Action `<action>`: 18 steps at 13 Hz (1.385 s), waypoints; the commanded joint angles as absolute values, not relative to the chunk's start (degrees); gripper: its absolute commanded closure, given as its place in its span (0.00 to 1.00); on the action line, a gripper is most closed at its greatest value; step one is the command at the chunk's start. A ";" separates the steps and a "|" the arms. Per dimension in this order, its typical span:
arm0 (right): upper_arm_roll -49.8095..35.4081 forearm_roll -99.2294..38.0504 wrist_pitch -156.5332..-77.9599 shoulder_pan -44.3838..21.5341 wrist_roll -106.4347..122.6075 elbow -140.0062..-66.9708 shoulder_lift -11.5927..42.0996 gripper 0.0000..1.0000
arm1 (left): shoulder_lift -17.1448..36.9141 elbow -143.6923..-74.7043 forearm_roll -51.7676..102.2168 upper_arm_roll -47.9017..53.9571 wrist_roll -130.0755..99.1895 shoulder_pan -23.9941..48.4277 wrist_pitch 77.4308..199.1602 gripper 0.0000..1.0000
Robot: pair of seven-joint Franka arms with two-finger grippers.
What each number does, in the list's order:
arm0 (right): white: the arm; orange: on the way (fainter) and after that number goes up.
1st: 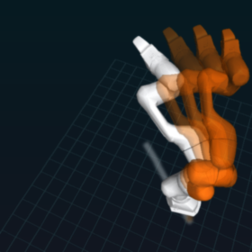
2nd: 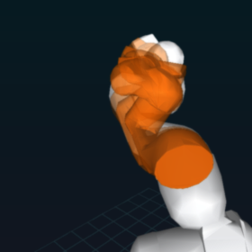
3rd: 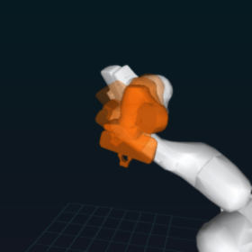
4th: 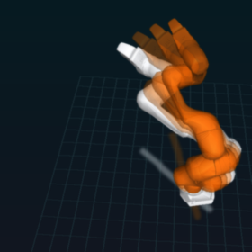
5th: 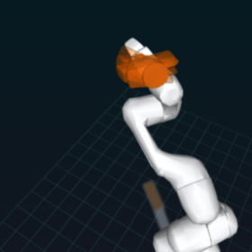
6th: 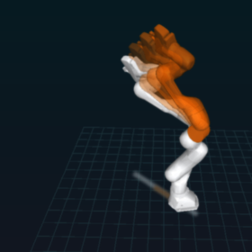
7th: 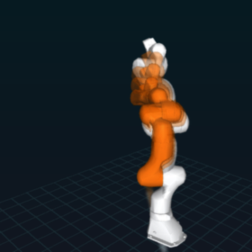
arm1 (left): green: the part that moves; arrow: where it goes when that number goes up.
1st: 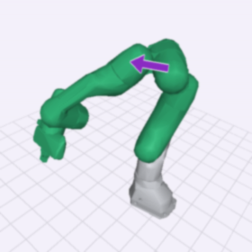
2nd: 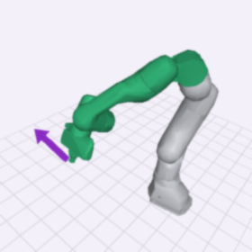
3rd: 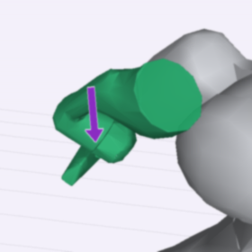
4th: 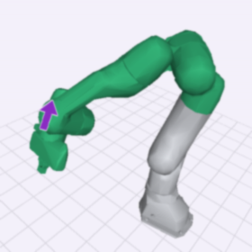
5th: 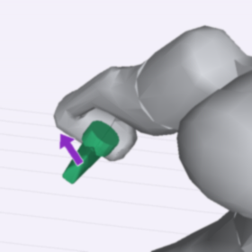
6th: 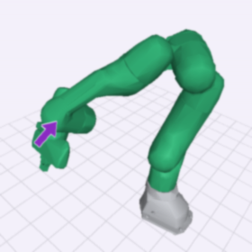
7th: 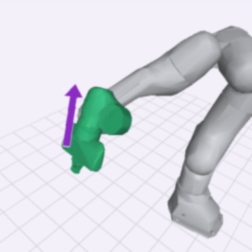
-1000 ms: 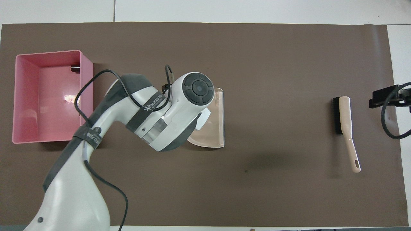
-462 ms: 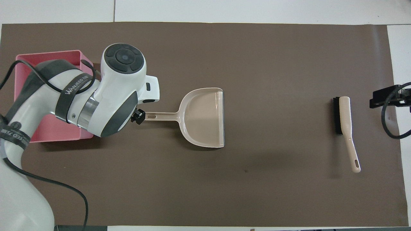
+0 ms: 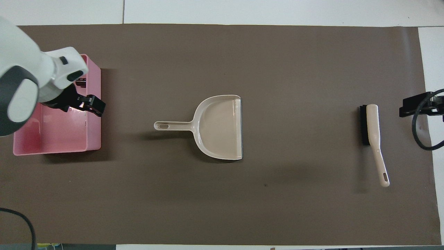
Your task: Clean e-waste and dump in bin
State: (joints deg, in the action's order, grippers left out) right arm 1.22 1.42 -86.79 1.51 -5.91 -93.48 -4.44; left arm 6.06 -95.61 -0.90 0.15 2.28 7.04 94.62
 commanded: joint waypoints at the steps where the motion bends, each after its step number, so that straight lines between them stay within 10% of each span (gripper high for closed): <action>1: 0.79 0.79 -87.63 2.37 -4.39 -94.39 -5.19 0.00 | 4.48 -91.87 1.23 0.53 1.32 3.88 93.52 0.00; 18: 0.70 0.79 -87.71 2.37 -4.39 -94.39 -5.19 0.00 | -3.43 -91.41 2.73 -0.09 8.09 -3.34 84.72 0.00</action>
